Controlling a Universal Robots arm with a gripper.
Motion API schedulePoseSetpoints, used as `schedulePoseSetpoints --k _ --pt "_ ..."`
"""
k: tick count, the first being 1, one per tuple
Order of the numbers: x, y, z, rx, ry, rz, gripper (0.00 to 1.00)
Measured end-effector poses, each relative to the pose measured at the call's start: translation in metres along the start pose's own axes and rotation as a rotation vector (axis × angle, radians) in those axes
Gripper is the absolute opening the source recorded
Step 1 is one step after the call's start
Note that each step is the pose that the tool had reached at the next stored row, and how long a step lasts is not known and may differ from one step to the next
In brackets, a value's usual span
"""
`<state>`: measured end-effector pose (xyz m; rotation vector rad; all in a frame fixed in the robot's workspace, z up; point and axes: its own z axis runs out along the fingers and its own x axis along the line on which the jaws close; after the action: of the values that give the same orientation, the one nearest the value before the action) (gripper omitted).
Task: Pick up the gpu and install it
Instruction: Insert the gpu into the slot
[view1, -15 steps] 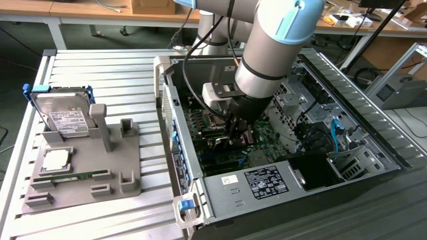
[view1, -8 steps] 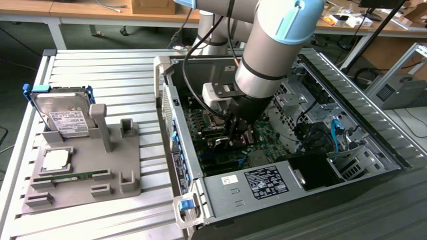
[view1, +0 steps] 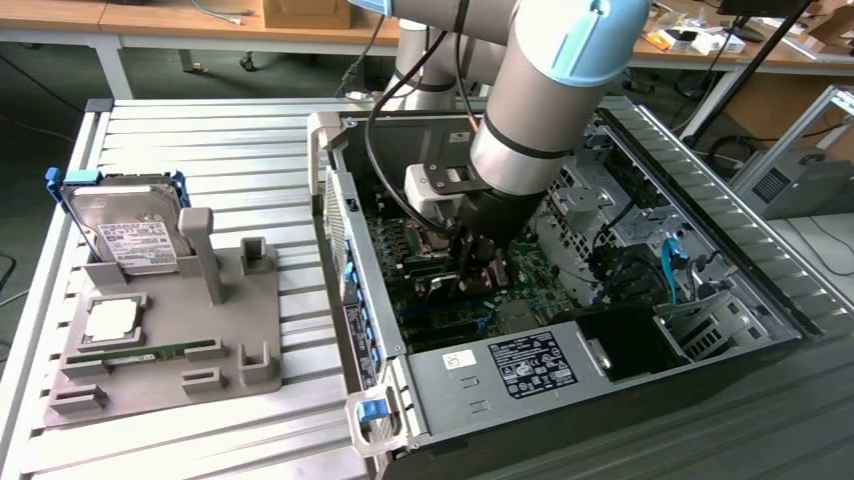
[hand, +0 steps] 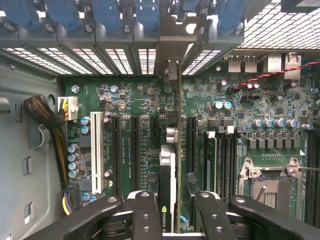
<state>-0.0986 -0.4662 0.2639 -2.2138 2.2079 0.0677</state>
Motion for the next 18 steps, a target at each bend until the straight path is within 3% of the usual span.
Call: schedulePoseSetpoints --k 13,18 --pt "-0.002 0.0008 -0.0406 0.0001 -0.0001 0.000 0.34" --pt "-0.003 0.0014 -0.0664 -0.0001 0.0001 0.000 0.34"
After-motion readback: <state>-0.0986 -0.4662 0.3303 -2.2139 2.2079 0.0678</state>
